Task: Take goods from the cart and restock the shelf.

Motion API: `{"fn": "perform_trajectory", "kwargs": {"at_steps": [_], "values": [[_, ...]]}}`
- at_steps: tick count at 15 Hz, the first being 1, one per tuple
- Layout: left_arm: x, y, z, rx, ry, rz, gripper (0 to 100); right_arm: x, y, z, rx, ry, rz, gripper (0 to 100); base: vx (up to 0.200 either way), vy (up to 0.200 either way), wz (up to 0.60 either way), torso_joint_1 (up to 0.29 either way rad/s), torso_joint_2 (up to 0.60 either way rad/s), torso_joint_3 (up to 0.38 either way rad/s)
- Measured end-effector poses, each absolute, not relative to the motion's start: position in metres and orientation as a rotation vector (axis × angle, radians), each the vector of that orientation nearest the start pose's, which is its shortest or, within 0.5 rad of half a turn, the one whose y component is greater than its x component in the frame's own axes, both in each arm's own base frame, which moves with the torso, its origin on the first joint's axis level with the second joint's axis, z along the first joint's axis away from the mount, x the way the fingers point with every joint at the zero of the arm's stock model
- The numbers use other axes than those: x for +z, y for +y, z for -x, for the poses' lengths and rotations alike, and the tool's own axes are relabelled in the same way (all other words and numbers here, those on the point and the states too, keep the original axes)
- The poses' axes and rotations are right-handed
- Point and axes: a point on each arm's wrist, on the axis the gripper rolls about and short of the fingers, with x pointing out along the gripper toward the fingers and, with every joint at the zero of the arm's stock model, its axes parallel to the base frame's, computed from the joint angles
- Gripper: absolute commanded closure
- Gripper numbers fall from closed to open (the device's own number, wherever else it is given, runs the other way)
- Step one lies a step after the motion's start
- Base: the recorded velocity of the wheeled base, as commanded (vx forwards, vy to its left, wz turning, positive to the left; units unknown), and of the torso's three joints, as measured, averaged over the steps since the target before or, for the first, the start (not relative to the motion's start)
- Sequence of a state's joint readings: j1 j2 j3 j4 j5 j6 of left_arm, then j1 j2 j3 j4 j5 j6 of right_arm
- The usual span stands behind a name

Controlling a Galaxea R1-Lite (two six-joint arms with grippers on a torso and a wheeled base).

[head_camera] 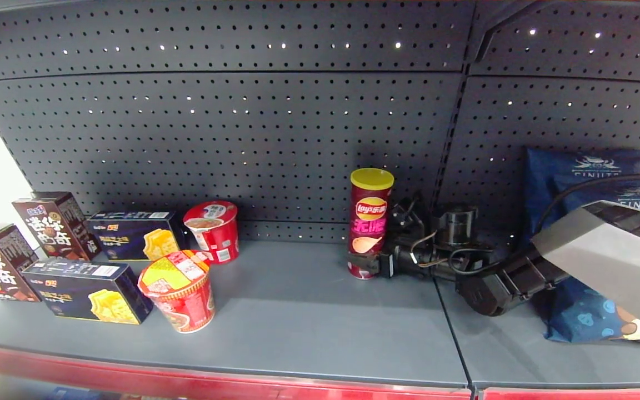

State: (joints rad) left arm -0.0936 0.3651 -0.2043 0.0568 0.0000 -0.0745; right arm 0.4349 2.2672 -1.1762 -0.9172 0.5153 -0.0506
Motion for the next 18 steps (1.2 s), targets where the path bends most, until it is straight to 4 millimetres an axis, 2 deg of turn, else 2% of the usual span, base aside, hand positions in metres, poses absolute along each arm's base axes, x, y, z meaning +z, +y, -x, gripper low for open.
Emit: {"fn": "perform_trajectory", "kwargs": {"at_steps": [4,8,12,16,18], "values": [[0.131,0.0,-0.004,-0.084,0.219,0.064,100,0.09,0.199,-0.392,0.958,0.162,0.023,100,0.0,0.0,0.0,0.0,0.0,0.0],[0.129,0.0,-0.001,-0.081,0.212,0.065,100,0.105,0.206,-0.373,0.988,0.147,0.023,100,0.0,0.0,0.0,0.0,0.0,0.0],[0.128,0.0,0.002,-0.082,0.194,0.066,100,0.119,0.197,-0.333,1.016,0.16,0.027,100,0.0,0.0,0.0,0.0,0.0,0.0],[0.127,0.0,0.003,-0.083,0.184,0.068,100,0.127,0.174,-0.287,1.028,0.197,0.038,100,0.0,0.0,0.0,0.0,0.0,0.0],[0.125,0.001,0.005,-0.081,0.19,0.067,100,0.124,0.161,-0.265,1.029,0.181,0.043,100,0.0,0.0,0.0,0.0,0.0,0.0]]}}
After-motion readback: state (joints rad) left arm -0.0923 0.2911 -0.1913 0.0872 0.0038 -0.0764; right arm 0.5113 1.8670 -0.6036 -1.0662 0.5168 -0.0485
